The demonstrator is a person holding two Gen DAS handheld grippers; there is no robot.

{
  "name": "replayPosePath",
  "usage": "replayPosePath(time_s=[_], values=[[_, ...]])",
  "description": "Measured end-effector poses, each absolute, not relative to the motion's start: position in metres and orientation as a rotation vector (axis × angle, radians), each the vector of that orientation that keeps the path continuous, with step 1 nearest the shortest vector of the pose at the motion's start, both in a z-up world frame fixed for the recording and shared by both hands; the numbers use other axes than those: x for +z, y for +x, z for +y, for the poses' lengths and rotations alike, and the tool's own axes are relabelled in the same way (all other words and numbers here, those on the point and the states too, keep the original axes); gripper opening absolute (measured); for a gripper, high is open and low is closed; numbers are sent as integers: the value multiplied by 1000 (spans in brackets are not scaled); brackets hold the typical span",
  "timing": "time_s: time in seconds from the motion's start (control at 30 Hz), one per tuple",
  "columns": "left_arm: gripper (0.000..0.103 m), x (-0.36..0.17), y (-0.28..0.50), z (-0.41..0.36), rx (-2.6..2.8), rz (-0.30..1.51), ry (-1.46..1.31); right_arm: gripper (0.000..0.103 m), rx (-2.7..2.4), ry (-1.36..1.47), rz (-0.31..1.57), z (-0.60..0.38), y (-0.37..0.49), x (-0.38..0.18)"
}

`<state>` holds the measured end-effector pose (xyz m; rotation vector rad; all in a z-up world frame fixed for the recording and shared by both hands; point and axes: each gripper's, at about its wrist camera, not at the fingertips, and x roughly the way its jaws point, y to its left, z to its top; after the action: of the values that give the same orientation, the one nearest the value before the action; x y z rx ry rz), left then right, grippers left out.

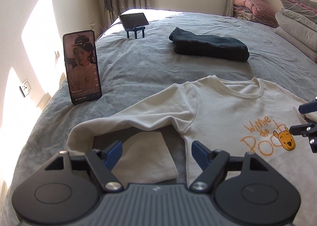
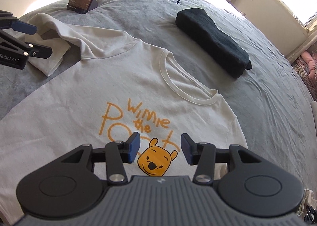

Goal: Fold clothes

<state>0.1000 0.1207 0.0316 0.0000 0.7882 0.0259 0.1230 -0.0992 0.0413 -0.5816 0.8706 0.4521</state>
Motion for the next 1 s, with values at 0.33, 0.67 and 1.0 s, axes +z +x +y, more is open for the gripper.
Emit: replayPosePath(time_s=[0.33,0.67,1.0], values=[[78,5,101,173,157,772,-163,49,473,-465,889,-89,116,7],[51,-10,101,172,159,762,-75,49,595,-436,809,-50,116,3],[15,16,84,178,284,678,157,49,676,-351,782,-27,114,3]])
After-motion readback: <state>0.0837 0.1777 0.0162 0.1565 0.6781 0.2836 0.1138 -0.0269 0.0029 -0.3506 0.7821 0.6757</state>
